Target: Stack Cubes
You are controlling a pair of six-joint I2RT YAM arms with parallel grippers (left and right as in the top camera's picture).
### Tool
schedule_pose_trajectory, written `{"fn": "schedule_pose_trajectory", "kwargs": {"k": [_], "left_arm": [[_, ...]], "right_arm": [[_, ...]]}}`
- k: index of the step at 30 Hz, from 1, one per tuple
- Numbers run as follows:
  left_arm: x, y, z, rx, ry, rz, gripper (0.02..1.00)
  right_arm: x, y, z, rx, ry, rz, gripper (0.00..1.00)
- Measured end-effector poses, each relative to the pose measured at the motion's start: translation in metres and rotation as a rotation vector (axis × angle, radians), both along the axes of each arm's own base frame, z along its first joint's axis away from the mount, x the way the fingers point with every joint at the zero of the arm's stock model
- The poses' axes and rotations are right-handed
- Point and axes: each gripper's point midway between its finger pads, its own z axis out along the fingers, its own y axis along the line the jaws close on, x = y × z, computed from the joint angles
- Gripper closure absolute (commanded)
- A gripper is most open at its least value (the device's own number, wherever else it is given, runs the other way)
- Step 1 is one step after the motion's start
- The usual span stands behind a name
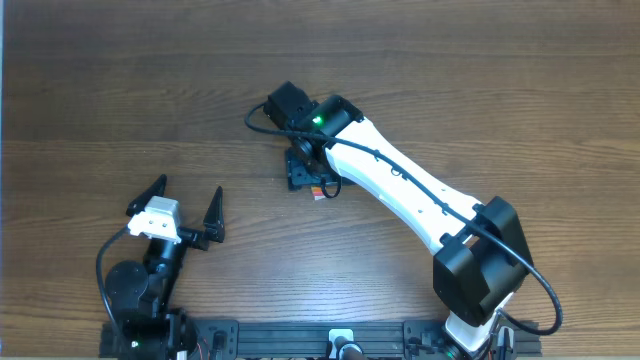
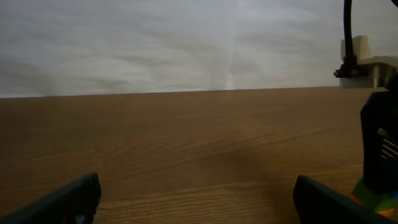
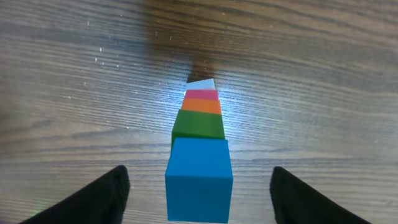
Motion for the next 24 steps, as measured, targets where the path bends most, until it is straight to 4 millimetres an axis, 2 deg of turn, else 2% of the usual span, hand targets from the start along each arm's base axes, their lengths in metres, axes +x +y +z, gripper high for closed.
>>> {"fn": "schedule_pose_trajectory", "kwargs": {"k": [6,11,13,16,17,18,21,23,24], "left_arm": [[0.000,0.000,0.000,0.000,0.000,0.000,0.018],[0.000,0.000,0.000,0.000,0.000,0.000,0.020],[0.000,0.000,0.000,0.000,0.000,0.000,0.020],[0.000,0.000,0.000,0.000,0.000,0.000,0.020],[0.000,0.000,0.000,0.000,0.000,0.000,0.018],[0.000,0.000,0.000,0.000,0.000,0.000,0.020],[0.000,0.000,0.000,0.000,0.000,0.000,0.018],[0.000,0.000,0.000,0.000,0.000,0.000,0.018],[0.000,0.000,0.000,0.000,0.000,0.000,0.018]], "right_arm": [[0.003,0.002,0.000,0.008,-0.012,0.007,0.009],[0.026,0.005,0.004,0.055,-0.075,-0.009,0.009],[0.038,-0.001,0.005,0.055,-0.105,-0.024,0.007],[0.061,-0.020,0.013,0.031,-0.161,-0.057,0.009],[0.076,-0.035,0.021,0.012,-0.199,-0.080,0.009],[0.080,-0.038,0.023,0.008,-0.207,-0.087,0.007],[0.106,-0.072,0.040,-0.022,-0.255,-0.141,0.009],[0.124,-0.104,0.051,-0.042,-0.283,-0.188,0.009],[0.129,-0.114,0.053,-0.049,-0.290,-0.201,0.009]]}}
